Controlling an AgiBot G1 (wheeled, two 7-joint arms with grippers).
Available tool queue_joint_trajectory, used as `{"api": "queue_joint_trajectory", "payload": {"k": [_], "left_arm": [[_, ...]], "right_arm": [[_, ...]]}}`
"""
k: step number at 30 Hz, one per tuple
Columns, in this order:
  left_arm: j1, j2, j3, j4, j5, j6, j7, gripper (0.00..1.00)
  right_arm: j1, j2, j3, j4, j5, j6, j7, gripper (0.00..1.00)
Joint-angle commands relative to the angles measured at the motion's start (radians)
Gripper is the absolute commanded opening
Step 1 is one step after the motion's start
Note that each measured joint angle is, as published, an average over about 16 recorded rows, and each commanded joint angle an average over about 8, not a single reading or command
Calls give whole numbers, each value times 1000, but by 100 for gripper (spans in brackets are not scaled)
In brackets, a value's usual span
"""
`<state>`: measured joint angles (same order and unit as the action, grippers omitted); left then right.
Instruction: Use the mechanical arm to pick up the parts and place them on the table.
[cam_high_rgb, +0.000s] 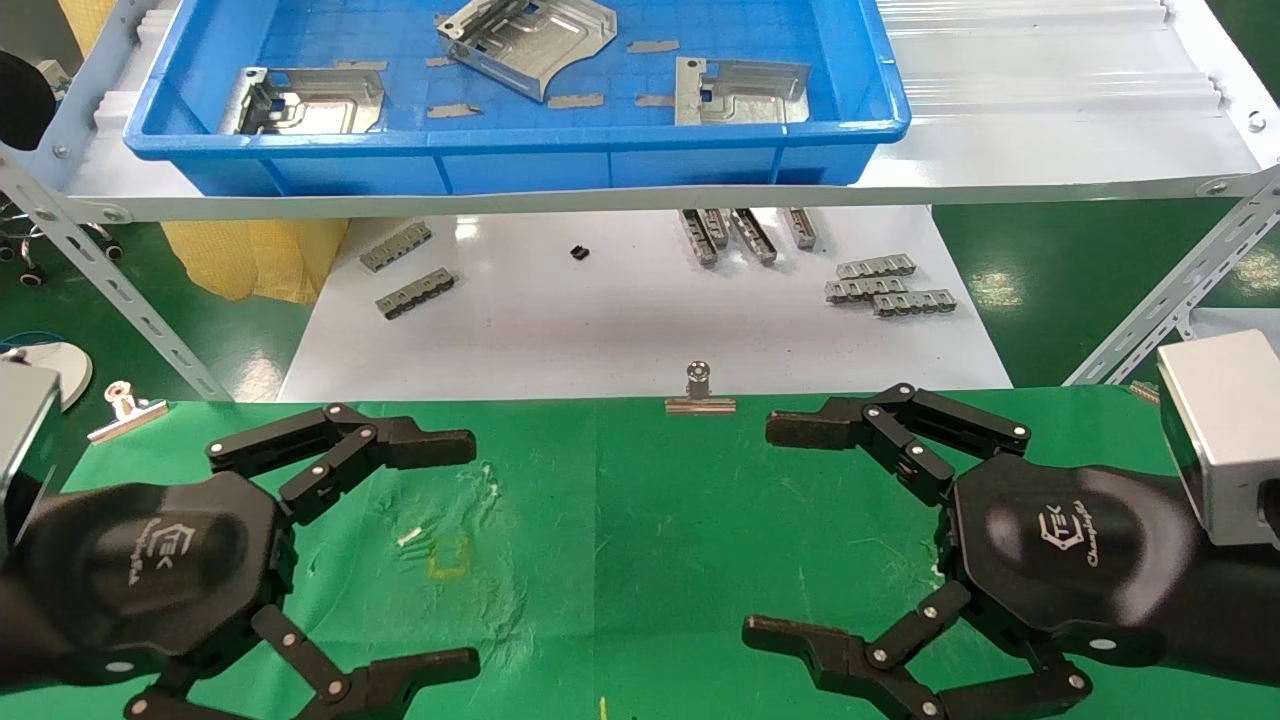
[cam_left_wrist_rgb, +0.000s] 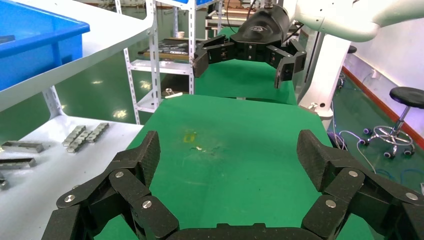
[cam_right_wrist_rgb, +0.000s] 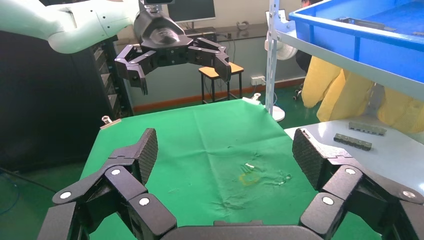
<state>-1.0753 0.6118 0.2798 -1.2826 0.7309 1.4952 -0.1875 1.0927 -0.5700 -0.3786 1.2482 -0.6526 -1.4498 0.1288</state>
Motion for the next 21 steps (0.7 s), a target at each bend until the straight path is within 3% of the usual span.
{"api": "queue_joint_trajectory", "payload": {"k": [1,21], "left_arm": [[0,0,0,0,0,0,0,100],[0,0,0,0,0,0,0,100]], "right_arm": [[0,0,0,0,0,0,0,0],[0,0,0,0,0,0,0,0]]}}
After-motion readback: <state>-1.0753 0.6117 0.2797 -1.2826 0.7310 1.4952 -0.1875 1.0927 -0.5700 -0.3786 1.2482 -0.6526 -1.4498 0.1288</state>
